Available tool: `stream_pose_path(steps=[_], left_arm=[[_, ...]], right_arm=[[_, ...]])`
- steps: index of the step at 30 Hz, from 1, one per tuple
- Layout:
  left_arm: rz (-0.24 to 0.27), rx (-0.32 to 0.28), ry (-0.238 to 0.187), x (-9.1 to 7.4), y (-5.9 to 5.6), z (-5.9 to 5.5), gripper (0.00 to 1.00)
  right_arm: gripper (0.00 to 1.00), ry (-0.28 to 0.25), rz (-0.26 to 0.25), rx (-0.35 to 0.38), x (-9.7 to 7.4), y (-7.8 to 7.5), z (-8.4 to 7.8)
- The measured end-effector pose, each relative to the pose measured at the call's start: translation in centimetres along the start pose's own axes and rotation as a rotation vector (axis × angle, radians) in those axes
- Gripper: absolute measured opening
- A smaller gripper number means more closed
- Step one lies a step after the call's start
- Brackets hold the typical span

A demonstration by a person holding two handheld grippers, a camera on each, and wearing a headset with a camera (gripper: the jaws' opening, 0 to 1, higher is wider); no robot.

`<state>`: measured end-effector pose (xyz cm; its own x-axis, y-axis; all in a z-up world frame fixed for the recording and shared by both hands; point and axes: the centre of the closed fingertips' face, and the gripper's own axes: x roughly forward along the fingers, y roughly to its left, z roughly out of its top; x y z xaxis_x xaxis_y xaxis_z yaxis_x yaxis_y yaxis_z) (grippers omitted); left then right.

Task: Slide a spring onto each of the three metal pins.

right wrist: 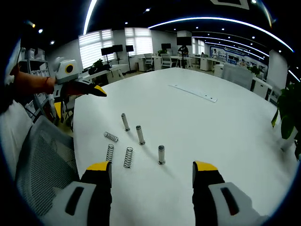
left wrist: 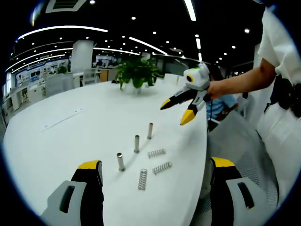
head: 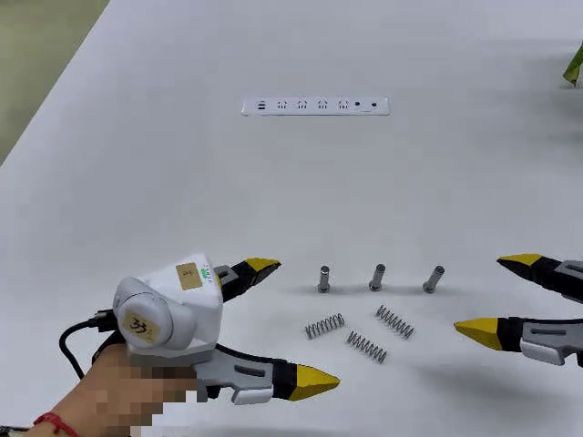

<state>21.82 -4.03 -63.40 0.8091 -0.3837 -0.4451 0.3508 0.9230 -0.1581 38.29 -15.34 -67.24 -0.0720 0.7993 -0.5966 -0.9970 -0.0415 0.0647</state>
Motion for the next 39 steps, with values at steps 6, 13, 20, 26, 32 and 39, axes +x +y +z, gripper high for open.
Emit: stream_pose_path(steps=[6, 13, 20, 26, 32, 39], left_arm=[[0.009, 0.004, 0.009, -0.2, 0.5, -0.4, 0.95], [0.022, 0.004, 0.052, 0.2, 1.0, -0.9, 0.90], [0.037, 0.022, 0.126, 1.2, 1.2, -1.8, 0.78], [0.055, 0.025, 0.245, 2.0, 1.7, -3.7, 0.61], [0.050, 0.051, 0.309, 3.2, 1.8, -5.0, 0.45], [0.049, 0.084, 0.397, 4.5, 2.2, -6.9, 0.33]], right_arm=[[0.78, -0.005, 0.017, -0.006, -0.9, 0.4, -0.3], [0.83, 0.018, 0.034, -0.018, -1.7, 0.9, -1.6], [0.84, 0.031, 0.032, -0.010, -2.6, 1.0, -2.6], [0.85, 0.038, 0.032, -0.006, -3.0, 0.9, -3.1], [0.85, 0.033, 0.031, -0.001, -3.2, 1.1, -3.0], [0.85, 0.030, 0.035, 0.009, -3.3, 1.2, -3.3]])
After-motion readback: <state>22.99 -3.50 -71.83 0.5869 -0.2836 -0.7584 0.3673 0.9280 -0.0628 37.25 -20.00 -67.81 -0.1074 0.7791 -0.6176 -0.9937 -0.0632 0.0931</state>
